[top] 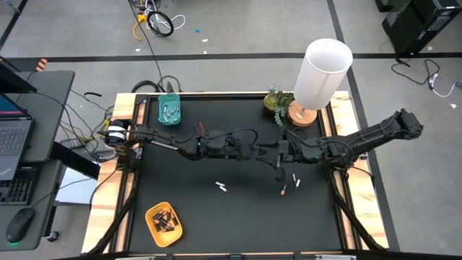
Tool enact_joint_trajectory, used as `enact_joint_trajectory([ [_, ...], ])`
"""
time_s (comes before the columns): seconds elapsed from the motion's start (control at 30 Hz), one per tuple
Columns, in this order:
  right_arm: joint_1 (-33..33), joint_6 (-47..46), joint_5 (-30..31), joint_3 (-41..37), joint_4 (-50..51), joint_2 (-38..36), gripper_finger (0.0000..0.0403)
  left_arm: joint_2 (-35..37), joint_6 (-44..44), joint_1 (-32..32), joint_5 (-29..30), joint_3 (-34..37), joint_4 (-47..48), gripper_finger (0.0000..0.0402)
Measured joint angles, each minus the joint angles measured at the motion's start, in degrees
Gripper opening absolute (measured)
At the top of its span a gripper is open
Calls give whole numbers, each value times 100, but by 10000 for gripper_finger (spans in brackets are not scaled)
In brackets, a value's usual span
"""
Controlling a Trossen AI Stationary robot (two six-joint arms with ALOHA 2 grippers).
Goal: Sort batteries
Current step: Put the black battery into the yellow bin
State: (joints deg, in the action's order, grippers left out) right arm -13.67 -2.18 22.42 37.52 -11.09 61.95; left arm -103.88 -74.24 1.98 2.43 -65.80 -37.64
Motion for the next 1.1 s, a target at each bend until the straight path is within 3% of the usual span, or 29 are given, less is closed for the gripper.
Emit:
enact_joint_trajectory([
  [0.03, 0, 78, 15, 0, 11, 0, 198, 0, -27, 0, 46, 0, -4, 53],
  [0.27, -50, -256, 35, -2, 28, 0, 201, 0, 138, -7, 82, 2, 80, 58],
  [0.47, -52, -1291, 69, -2, 217, -64, 357, 83, 564, -15, -80, 7, 365, 57],
  [0.53, -50, -1628, 100, -2, 483, -153, 385, 256, 751, -13, -199, 7, 746, 57],
  [0.87, -267, -2226, -3, 1, 1910, -645, 328, 1843, 1997, 123, -387, 7, 4608, 57],
  [1.1, -275, -2871, -40, 2, 3117, -678, 296, 2567, 1508, 1055, -708, 4, 7959, 57],
])
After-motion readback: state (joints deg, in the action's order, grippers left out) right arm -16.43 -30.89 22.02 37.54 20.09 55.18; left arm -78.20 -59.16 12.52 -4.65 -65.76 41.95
